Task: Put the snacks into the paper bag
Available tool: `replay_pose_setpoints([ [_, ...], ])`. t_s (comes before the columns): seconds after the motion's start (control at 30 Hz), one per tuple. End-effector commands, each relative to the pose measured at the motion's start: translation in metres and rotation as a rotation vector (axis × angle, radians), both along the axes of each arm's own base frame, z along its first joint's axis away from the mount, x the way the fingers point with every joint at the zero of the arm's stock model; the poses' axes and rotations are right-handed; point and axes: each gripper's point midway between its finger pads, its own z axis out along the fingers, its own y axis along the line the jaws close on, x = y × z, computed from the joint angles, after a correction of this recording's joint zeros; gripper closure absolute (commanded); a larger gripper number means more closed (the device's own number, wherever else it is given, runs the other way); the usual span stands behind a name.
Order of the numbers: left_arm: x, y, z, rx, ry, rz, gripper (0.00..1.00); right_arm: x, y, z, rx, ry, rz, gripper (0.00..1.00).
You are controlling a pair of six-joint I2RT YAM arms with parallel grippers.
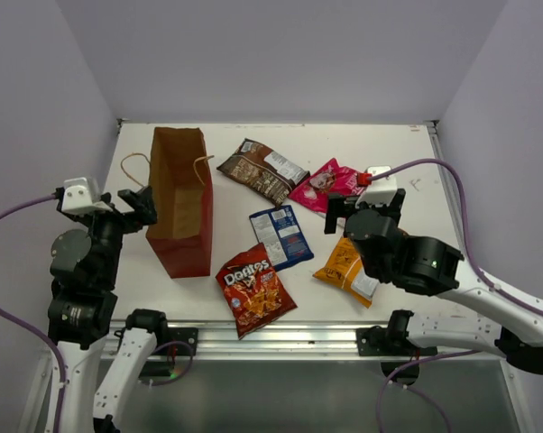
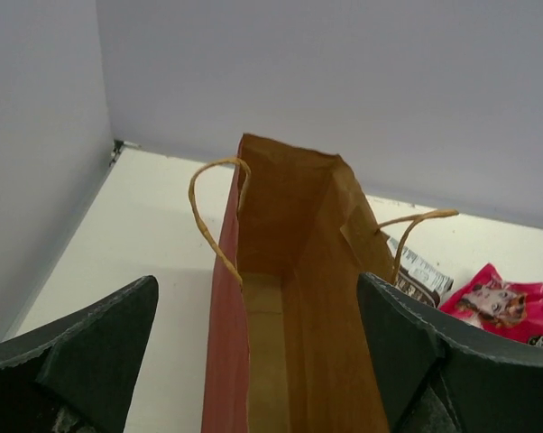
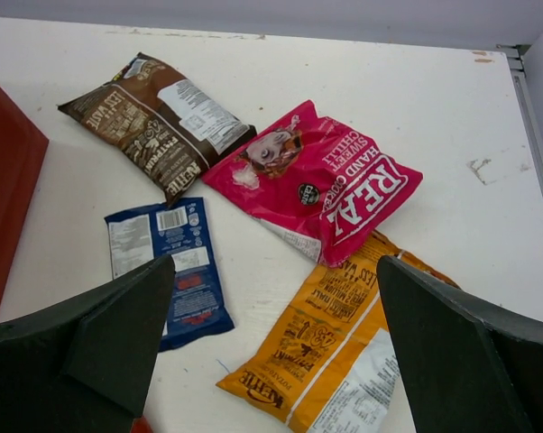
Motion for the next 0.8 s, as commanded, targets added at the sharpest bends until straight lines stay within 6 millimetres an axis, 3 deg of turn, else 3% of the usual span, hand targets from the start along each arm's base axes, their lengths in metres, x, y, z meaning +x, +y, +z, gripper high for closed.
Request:
replay_pose_setpoints([
  [0.0, 0.012, -0.011, -0.022, -0.004, 0.120, -0.049, 0.05, -0.001, -0.008, 0.008, 0.055, -0.028, -0.037, 0.01],
  [0.23, 0.031, -0.024, -0.049, -0.010, 0.230, -0.102, 0.11, -0.002, -0.005, -0.002, 0.040, -0.011, -0.013, 0.03],
  [0.77, 0.042, -0.022, -0.100, -0.007, 0.416, -0.075, 0.32, -0.001, 0.001, -0.018, 0.030, 0.016, -0.016, 0.06],
])
